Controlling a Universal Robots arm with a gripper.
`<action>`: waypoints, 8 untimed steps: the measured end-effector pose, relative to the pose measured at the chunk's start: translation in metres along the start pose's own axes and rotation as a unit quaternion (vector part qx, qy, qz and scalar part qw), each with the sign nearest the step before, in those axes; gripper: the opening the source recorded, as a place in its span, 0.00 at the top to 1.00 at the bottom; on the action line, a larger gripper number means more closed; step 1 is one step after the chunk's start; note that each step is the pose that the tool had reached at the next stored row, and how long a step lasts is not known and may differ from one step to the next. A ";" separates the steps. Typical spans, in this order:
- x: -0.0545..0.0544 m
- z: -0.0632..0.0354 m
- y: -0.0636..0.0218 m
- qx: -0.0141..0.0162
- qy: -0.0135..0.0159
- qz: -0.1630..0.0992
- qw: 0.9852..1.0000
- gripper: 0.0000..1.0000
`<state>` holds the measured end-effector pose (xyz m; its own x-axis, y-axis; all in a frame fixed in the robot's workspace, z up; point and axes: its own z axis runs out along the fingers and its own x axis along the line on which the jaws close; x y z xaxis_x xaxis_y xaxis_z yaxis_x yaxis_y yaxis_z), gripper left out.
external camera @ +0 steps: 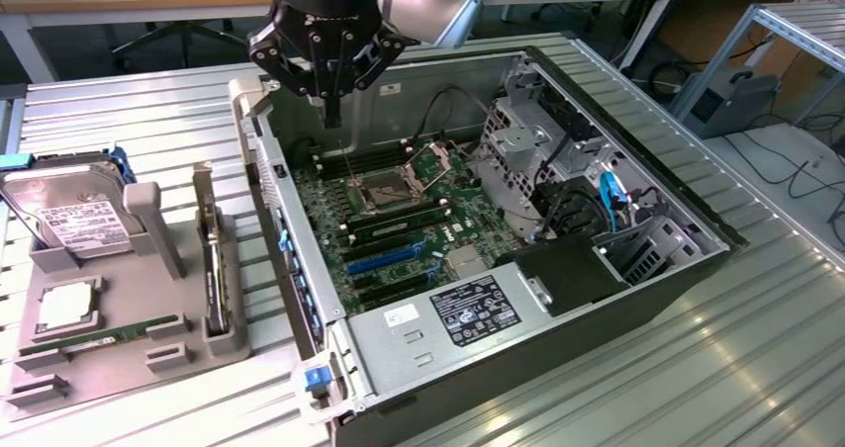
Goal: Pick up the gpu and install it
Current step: 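Reach for the gpu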
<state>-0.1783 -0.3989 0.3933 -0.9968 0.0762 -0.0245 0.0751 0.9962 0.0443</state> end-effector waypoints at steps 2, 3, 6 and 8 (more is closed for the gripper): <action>0.001 0.0000 -0.0001 0.000 0.000 0.000 1.000 0.89; 0.003 -0.0001 -0.0002 0.000 0.000 0.000 1.000 0.89; 0.005 -0.0001 -0.0003 0.000 0.000 0.000 1.000 0.89; 0.006 -0.0001 -0.0004 0.000 0.000 0.000 1.000 0.89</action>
<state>-0.1844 -0.3989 0.3933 -0.9968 0.0762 -0.0245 0.0751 0.9962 0.0444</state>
